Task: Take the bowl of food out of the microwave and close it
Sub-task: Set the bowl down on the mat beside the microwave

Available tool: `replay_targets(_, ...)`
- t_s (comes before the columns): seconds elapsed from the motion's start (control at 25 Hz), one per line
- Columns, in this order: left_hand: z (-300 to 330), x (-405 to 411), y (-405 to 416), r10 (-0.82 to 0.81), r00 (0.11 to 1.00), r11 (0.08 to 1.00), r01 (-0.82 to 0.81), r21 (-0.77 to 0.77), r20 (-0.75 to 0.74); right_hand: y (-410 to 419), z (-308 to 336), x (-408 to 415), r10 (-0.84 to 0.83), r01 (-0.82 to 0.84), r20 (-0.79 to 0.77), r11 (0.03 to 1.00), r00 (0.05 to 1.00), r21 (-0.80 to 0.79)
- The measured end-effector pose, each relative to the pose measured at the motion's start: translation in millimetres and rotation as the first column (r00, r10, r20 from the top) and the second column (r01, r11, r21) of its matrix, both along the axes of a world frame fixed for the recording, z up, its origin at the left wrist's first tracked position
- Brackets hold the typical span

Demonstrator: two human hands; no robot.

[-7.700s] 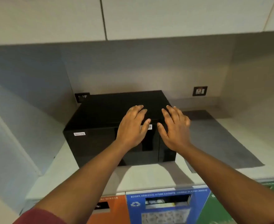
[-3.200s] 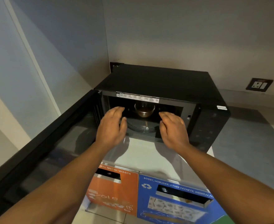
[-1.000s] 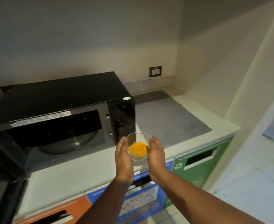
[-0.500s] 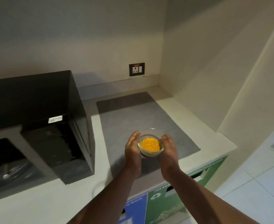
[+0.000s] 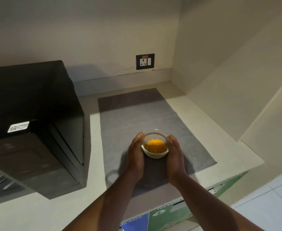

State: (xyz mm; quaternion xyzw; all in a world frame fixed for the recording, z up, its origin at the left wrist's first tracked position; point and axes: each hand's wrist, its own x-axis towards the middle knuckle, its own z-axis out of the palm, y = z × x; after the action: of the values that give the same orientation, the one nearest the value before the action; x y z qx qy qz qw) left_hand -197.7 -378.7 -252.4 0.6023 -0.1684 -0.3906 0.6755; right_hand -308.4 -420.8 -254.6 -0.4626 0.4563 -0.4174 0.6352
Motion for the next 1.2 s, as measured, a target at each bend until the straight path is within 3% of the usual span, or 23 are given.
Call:
replay_targets(0.12,0.4,-1.7,4.6,-0.059,0.998,0.998,0.058,0.024,0.023,2.3,-1.1,-0.8,0.014,-0.015,-0.031,1.0,0.999,-0.023)
replay_targets(0.28,9.8,-1.4,20.5,-0.111,0.976,0.993,0.101,0.064,0.187,7.3,3.5,-4.4,0.046,-0.057,-0.11,0.994,0.993,-0.09)
replay_targets(0.4,29.8,3.1,42.8,-0.101,0.963,0.993,0.084,0.079,0.248,25.5,21.1,-5.3,-0.073,0.018,-0.218,0.969,0.973,-0.244)
replay_targets(0.52,66.1,12.3,76.2,-0.126,0.921,0.991,0.132,0.009,0.369,55.2,51.3,9.4,-0.243,0.089,-0.288,0.884,0.926,-0.46)
replay_targets(0.64,113.3,24.6,131.5,-0.147,0.756,0.985,0.171,0.024,0.638,102.3,95.6,40.4,-0.238,0.039,-0.281,0.823,0.93,-0.566)
replay_targets(0.76,161.5,46.4,191.3,-0.121,0.412,0.987,0.148,0.065,0.903,149.3,143.1,75.4,-0.154,-0.072,-0.26,0.721,0.953,-0.69)
replay_targets(0.84,195.5,74.2,240.2,-0.064,0.252,0.994,0.098,0.04,0.966,184.1,175.1,103.7,-0.083,-0.181,-0.289,0.609,0.954,-0.772)
replay_targets(0.92,222.0,104.9,282.6,-0.025,0.158,0.999,0.024,0.021,0.987,211.6,193.6,131.8,-0.08,-0.283,-0.371,0.507,0.925,-0.814)
replay_targets(1.04,249.5,161.5,347.4,-0.109,0.095,0.982,-0.145,0.122,0.989,247.6,205.6,171.8,-0.139,-0.376,-0.461,0.402,0.876,-0.835)
replay_targets(1.2,264.6,232.6,428.4,-0.183,0.209,0.885,-0.39,0.253,0.961,272.6,204.7,196.7,-0.265,-0.456,-0.549,0.342,0.793,-0.822)
